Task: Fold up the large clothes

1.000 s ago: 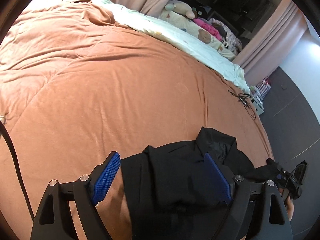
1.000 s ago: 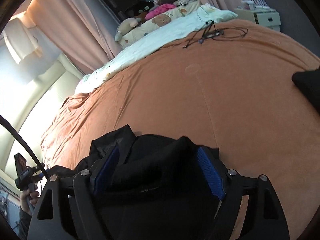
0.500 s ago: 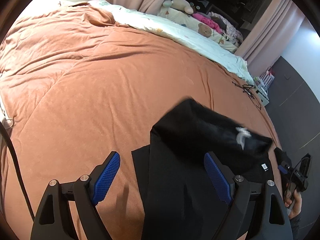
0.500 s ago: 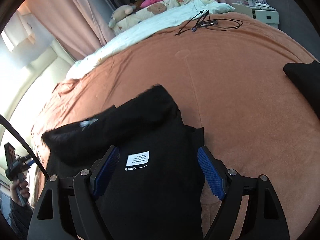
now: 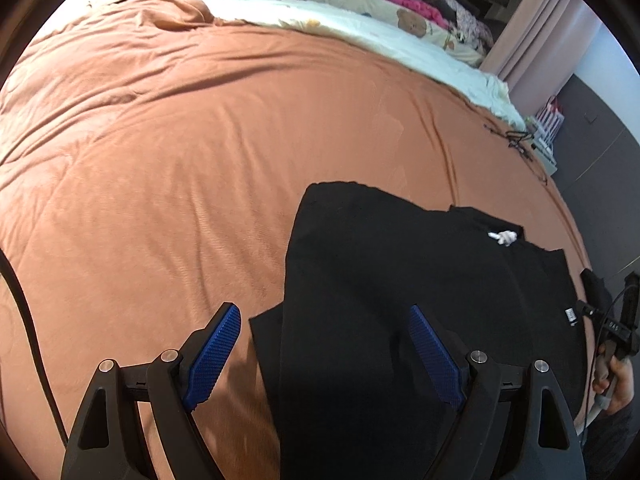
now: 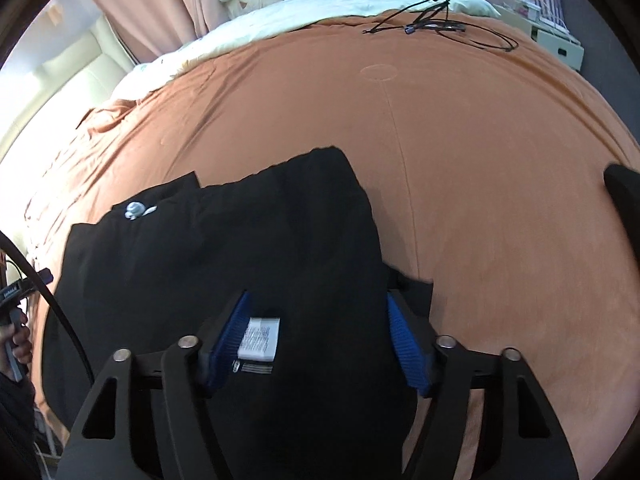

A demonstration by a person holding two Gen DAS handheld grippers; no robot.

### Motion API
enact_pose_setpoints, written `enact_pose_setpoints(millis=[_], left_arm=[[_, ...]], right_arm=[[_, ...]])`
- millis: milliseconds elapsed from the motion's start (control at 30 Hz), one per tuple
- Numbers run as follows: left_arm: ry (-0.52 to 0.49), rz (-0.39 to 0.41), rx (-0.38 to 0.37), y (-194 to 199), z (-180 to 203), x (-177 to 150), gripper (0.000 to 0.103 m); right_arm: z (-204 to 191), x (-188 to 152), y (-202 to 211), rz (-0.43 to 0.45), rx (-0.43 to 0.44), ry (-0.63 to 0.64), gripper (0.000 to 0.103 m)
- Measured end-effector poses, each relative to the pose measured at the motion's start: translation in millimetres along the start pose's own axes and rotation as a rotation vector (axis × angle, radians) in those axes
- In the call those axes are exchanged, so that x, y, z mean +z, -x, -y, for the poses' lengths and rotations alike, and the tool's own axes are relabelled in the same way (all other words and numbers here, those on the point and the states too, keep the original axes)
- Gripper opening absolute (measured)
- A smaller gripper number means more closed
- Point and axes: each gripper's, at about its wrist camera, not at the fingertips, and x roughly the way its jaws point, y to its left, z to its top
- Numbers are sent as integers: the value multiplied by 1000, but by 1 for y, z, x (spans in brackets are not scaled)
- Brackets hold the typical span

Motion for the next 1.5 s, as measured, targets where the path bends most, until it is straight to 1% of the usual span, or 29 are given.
enact_pose_setpoints(millis=[33,67,100,133,167,200,233,267,300,333,400,467,533,600,667,733,767,800,833,867,967,1067,1167,1267,1367,1500], left_arm=[[-1,-8,4,-6,0,2,81],[0,-15,5,-10,0,2,77],[0,-25,3,-16,0,3,75],[-1,-36,-2,-22,0,5,74],[-2,-45,-3,-26,-1,6,69],[-3,-56,-1,-31,0,7,58],[-3,-69,3,-36,0,8,51],[-6,-80,23,-40,1,8,39],[-19,-84,49,-43,3,8,21],[-33,-86,72,-45,4,8,14],[-49,-79,93,-47,6,10,9],[-37,-62,113,-45,4,12,8],[-2,-56,112,-41,0,13,9],[13,-50,113,-33,-1,11,9],[-4,-43,118,-19,5,7,9],[-31,-39,115,-3,10,0,10],[-37,-34,115,2,12,-2,11],[-43,-26,111,10,15,-6,13],[-48,-22,100,19,19,-12,13],[-51,-21,94,23,21,-16,14],[-69,-24,54,41,32,-32,14],[-116,-19,55,56,48,-49,14],[-154,-30,25,68,60,-69,14],[-189,-43,11,73,72,-92,14],[-194,-64,-5,73,80,-110,14],[-174,-95,-32,73,83,-132,14]], right_arm=[[-2,3,-6,-5,-4,2,52],[-1,5,-10,-8,-6,2,45],[0,10,-15,-13,-8,0,37],[-1,13,-19,-15,-6,1,33],[-1,17,-23,-18,0,10,24],[-2,20,-26,-17,-4,20,13],[-2,21,-28,-14,-10,26,9],[-1,24,-30,-6,-14,29,4],[0,25,-30,2,-16,25,2],[1,26,-31,12,-23,15,2],[2,24,-32,27,-39,-3,2],[0,22,-34,34,-49,-13,2],[-2,20,-34,33,-55,-23,2],[-4,16,-26,32,-56,-34,3],[-8,10,-16,27,-64,-22,4],[-11,2,-5,28,-68,-5,13],[-13,-4,3,29,-57,2,30],[-14,-9,9,34,-46,5,55],[-15,-11,14,42,-40,8,63],[-17,-18,22,58,-41,18,66],[-19,-32,37,53,-44,33,66],[-23,-49,53,58,-53,39,66],[-26,-66,67,63,-27,41,66],[-29,-79,79,58,-11,53,66],[-33,-94,88,46,8,68,66],[-33,-113,97,27,37,76,66]])
